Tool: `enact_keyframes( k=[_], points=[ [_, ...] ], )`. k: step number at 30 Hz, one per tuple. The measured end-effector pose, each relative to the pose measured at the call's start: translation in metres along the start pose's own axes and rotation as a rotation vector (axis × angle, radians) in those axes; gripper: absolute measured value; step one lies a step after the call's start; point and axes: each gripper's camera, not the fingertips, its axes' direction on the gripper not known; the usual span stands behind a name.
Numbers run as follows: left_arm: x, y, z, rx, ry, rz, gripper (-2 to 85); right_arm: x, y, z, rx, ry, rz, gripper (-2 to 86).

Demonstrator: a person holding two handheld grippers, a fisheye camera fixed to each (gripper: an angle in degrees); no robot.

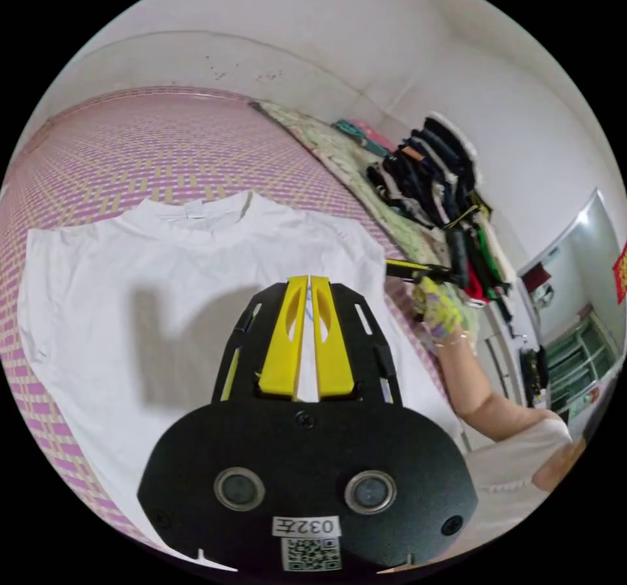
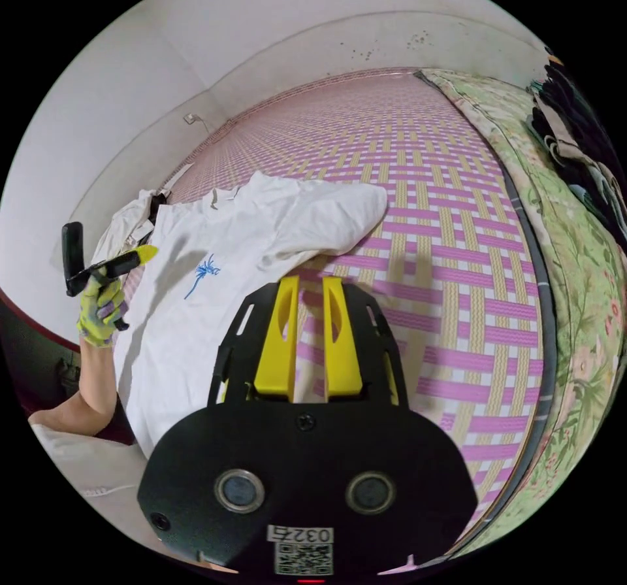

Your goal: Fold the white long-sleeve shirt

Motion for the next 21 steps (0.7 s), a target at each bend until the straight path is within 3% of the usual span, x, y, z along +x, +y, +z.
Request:
enact_keyframes(
  k=[4, 11, 15, 21],
  points=[
    [-0.013, 0.002, 0.024, -0.043, -0.141, 0.034, -0.9, -0.015, -0.003, 0.006, -0.028, 0.050, -0.021, 8.6],
    [-0.076, -0.010, 0.021, 0.016, 0.089, -0.084, -0.9, -0.027, -0.003, 0.007, -0.019, 0.027, 0.011, 10.0],
    [-0.086, -0.021, 0.035, -0.074, -0.070, -0.101, -1.1, -0.040, -0.014, 0.015, -0.017, 0.037, 0.056, 8.7],
    [-0.112, -0.029, 0.044, -0.118, -0.012, -0.134, -1.5, -0.085, -0.047, 0.037, -0.121, 0.046, -0.012, 4.1]
  ],
)
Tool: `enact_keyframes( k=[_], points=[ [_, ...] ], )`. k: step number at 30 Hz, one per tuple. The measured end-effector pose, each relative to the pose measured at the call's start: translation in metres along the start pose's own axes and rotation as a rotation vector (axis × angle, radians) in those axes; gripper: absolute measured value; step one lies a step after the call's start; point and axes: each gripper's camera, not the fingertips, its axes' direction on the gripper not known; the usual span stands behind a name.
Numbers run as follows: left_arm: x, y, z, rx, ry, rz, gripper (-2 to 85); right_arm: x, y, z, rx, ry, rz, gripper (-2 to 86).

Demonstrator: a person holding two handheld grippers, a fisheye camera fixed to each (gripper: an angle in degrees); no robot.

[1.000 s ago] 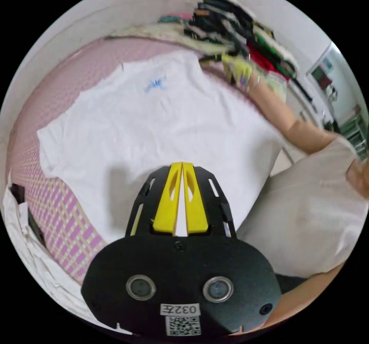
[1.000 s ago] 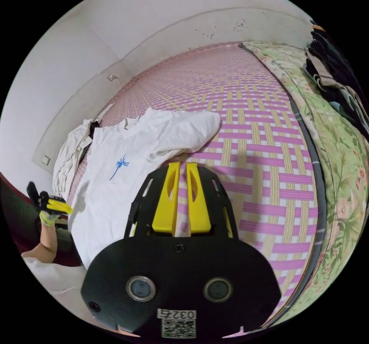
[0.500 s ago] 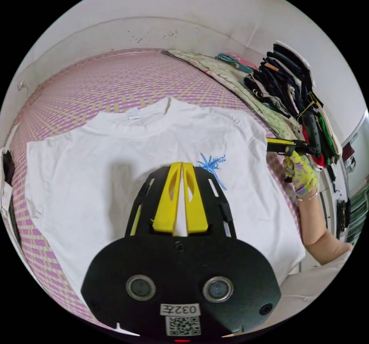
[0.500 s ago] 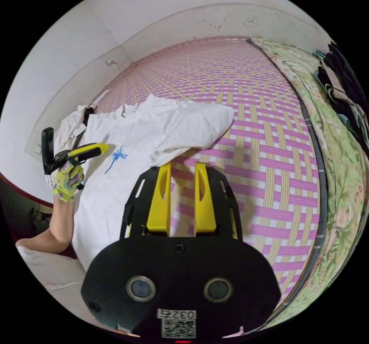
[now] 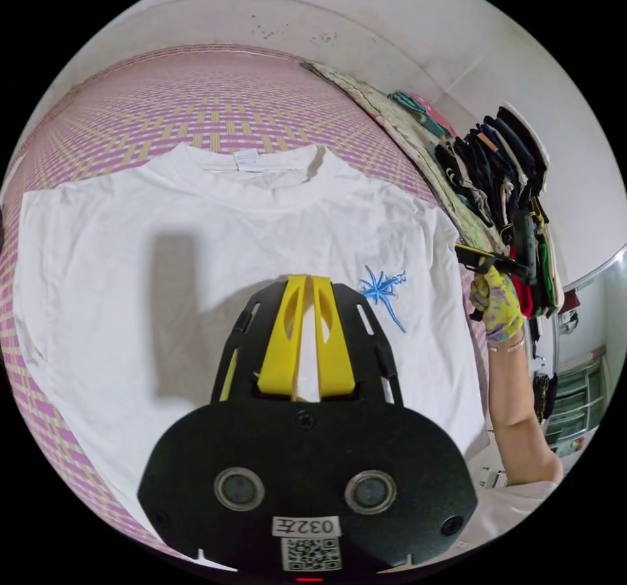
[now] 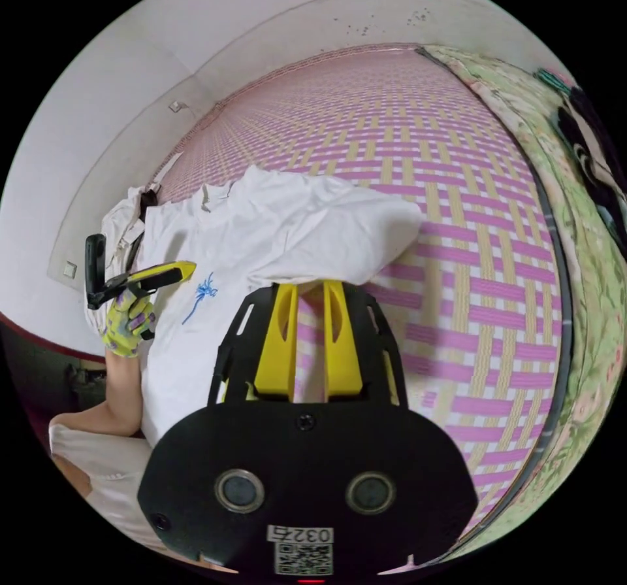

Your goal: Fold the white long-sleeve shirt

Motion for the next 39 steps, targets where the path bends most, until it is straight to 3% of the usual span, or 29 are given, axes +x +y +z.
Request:
enact_keyframes(
  k=[4, 7, 12, 14, 16, 18, 23, 28, 31, 35, 37, 39],
  points=[
    [-0.017, -0.003, 0.000, 0.008, 0.056, -0.009, -1.0, -0.040, -0.007, -0.005, -0.032, 0.108, -0.102, 0.4],
    [-0.026, -0.010, 0.001, -0.004, 0.075, -0.001, -0.9, -0.087, -0.007, -0.026, -0.014, 0.315, -0.220, -0.4],
    [-0.034, -0.019, 0.003, 0.000, 0.071, 0.008, -0.9, -0.176, 0.007, -0.072, 0.190, 1.019, -0.326, -0.5],
    [-0.037, -0.022, 0.004, 0.000, 0.071, 0.009, -0.9, -0.193, 0.012, -0.073, 0.266, 1.158, -0.334, -0.5],
    [-0.040, -0.024, 0.004, 0.000, 0.078, 0.006, -0.9, -0.197, 0.016, -0.067, 0.338, 1.119, -0.331, -0.5],
    [-0.043, -0.027, 0.005, 0.003, 0.075, 0.002, -0.9, -0.189, 0.013, -0.041, 0.305, 0.947, -0.368, -0.6],
    [-0.048, -0.033, 0.007, 0.004, 0.080, 0.000, -0.9, -0.164, 0.002, -0.008, 0.178, 0.936, -0.329, -0.5],
    [-0.054, -0.038, 0.009, 0.005, 0.093, -0.006, -0.9, -0.169, 0.004, -0.035, 0.215, 0.905, -0.303, -0.4],
    [-0.056, -0.041, 0.010, 0.007, 0.093, -0.009, -0.9, -0.216, 0.020, -0.055, 0.301, 0.873, -0.438, 0.0],
    [-0.060, -0.044, 0.011, 0.011, 0.107, -0.016, -0.9, -0.277, 0.045, -0.050, 0.082, 0.583, -0.757, 2.0],
    [-0.061, -0.045, 0.011, 0.014, 0.109, -0.016, -0.9, -0.269, 0.051, -0.062, 0.083, 0.572, -0.727, 3.2],
    [-0.065, -0.046, 0.010, 0.021, 0.118, -0.025, -0.9, -0.226, 0.057, -0.096, 0.170, 0.586, -0.550, 4.3]
  ],
)
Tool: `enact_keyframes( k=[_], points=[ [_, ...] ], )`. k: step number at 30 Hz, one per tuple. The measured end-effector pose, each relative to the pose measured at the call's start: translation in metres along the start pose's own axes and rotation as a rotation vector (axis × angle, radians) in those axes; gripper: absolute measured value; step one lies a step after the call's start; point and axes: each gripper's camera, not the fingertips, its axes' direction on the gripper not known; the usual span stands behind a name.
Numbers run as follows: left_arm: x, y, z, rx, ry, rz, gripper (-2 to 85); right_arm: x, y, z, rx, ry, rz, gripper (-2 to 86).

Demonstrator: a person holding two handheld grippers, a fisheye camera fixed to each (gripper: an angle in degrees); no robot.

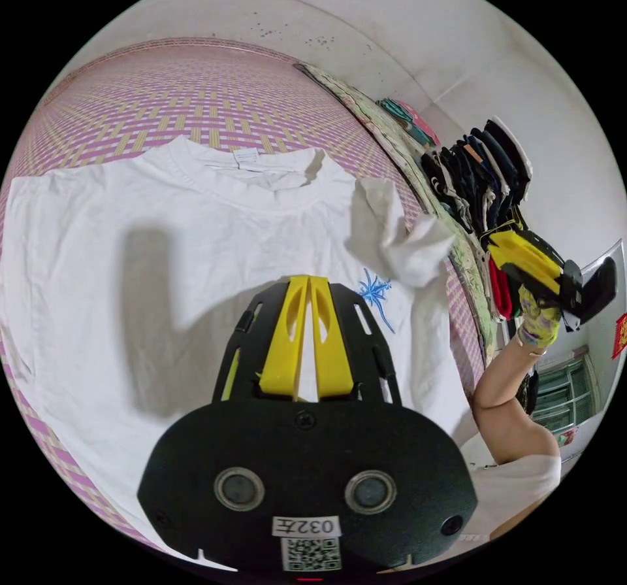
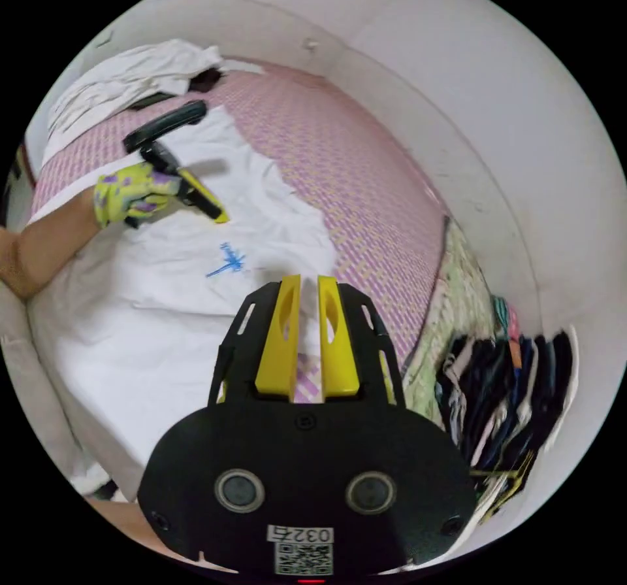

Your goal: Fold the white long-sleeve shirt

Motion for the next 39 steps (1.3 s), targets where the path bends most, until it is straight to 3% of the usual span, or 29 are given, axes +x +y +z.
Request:
enact_keyframes(
  k=[6, 10, 13, 17, 19, 22, 24, 26, 28, 33, 36, 39],
  points=[
    [-0.003, -0.004, 0.003, -0.001, 0.020, -0.004, -0.9, 0.113, 0.104, 0.046, -0.032, -0.245, 0.518, 5.1],
    [0.001, -0.006, 0.007, -0.015, 0.014, 0.012, -0.9, 0.127, 0.123, 0.107, -0.141, -0.348, 0.557, 7.6],
    [0.003, -0.008, 0.008, -0.010, 0.022, 0.018, -0.9, 0.133, 0.121, 0.139, -0.116, -0.598, 0.600, 9.7],
    [-0.001, -0.009, 0.007, 0.002, 0.055, 0.007, -0.9, 0.123, 0.095, 0.163, -0.193, -0.461, 0.565, 7.0],
    [-0.002, -0.009, 0.007, 0.001, 0.067, 0.003, -0.9, 0.127, 0.085, 0.168, -0.231, -0.498, 0.536, 2.4],
    [-0.004, -0.010, 0.004, 0.013, 0.066, -0.008, -0.9, 0.153, 0.075, 0.116, -0.135, -0.540, 0.470, -0.5],
    [-0.005, -0.010, 0.004, 0.017, 0.068, -0.016, -0.9, 0.199, 0.087, 0.040, 0.055, -0.560, 0.518, -0.8],
    [-0.003, -0.010, 0.005, 0.015, 0.065, -0.013, -0.9, 0.239, 0.107, -0.017, 0.160, -0.483, 0.589, -0.9],
    [0.000, -0.011, 0.006, 0.012, 0.057, -0.007, -0.9, 0.273, 0.129, -0.057, 0.152, -0.273, 0.685, -0.9],
    [0.009, -0.011, 0.010, 0.000, 0.052, 0.010, -0.9, 0.328, 0.167, -0.046, -0.184, 0.102, 0.853, -0.2],
    [0.013, -0.011, 0.011, -0.003, 0.052, 0.013, -0.9, 0.328, 0.171, -0.011, -0.363, 0.153, 0.844, 3.7],
    [0.017, -0.010, 0.011, -0.004, 0.047, 0.021, -0.9, 0.317, 0.169, -0.010, -0.379, 0.263, 0.824, 6.3]
  ],
)
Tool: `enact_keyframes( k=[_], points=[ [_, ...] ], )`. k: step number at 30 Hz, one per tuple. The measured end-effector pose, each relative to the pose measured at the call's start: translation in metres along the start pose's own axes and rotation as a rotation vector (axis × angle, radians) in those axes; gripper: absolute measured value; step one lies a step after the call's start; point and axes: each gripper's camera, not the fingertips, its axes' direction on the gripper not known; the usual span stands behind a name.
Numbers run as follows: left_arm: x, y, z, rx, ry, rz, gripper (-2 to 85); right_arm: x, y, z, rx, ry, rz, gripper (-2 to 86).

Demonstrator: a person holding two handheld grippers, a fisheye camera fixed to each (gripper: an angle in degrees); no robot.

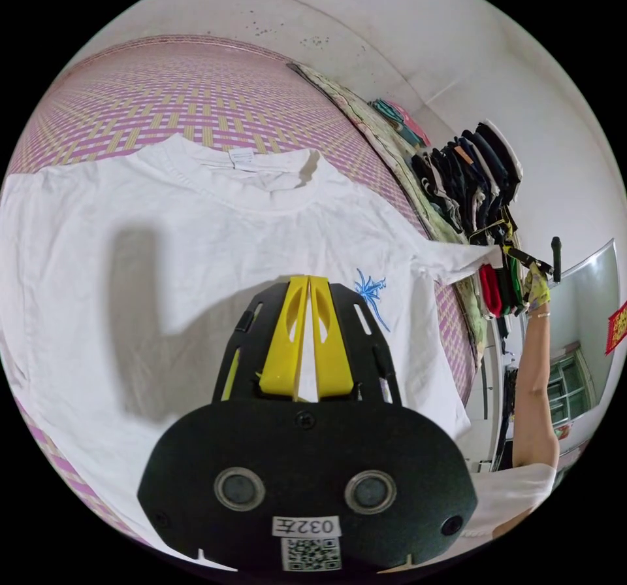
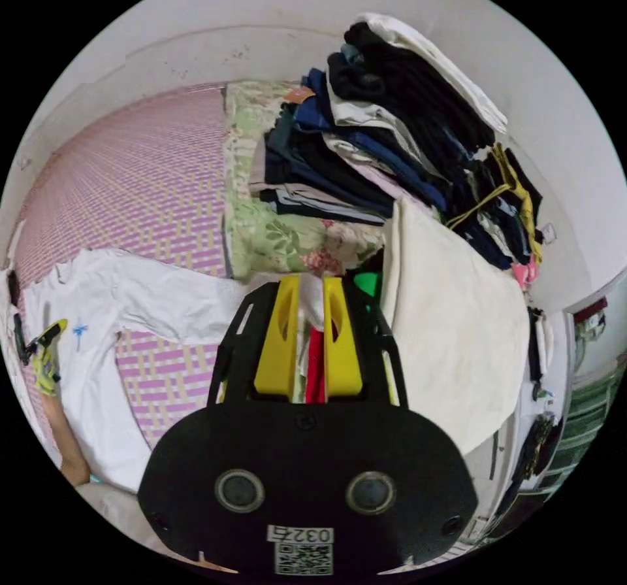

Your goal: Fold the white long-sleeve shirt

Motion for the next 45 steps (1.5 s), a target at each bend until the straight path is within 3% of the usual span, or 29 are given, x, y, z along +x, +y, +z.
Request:
enact_keyframes(
  k=[6, 9, 12, 17, 22, 31, 33, 36, 42, 45],
  points=[
    [0.006, 0.002, -0.001, 0.003, 0.016, 0.006, -0.9, 0.001, 0.030, -0.020, 0.136, -0.173, 0.006, 6.0],
    [0.010, 0.005, -0.003, 0.013, 0.027, 0.013, -0.9, -0.017, 0.027, 0.003, 0.071, -0.219, -0.060, 7.0],
    [0.014, 0.007, -0.005, 0.015, 0.025, 0.019, -0.9, -0.058, 0.018, 0.035, 0.003, -0.045, -0.177, 8.0],
    [0.022, 0.012, -0.008, 0.021, 0.031, 0.034, -0.9, -0.095, -0.005, 0.091, -0.079, 0.084, -0.241, 8.2],
    [0.027, 0.019, -0.016, 0.043, 0.045, 0.038, -0.9, -0.088, -0.034, 0.115, -0.152, 0.209, -0.260, 0.1],
    [0.043, 0.040, -0.054, 0.186, 0.123, 0.075, -0.8, -0.019, -0.063, -0.057, -0.199, -0.415, -0.370, -0.8],
    [0.056, 0.047, -0.076, 0.240, 0.200, 0.119, -0.7, -0.002, -0.070, -0.073, -0.284, -0.683, -0.397, -0.9],
    [0.086, 0.064, -0.113, 0.318, 0.391, 0.202, 1.3, 0.000, -0.069, -0.074, -0.346, -0.857, -0.394, -1.0],
    [0.173, 0.105, -0.154, 0.211, 0.667, 0.429, 7.9, -0.057, -0.063, -0.094, -0.269, -1.055, -0.559, -1.0],
    [0.193, 0.127, -0.159, 0.165, 0.699, 0.460, 11.3, -0.102, -0.063, -0.103, -0.280, -1.083, -0.678, -1.0]
  ],
)
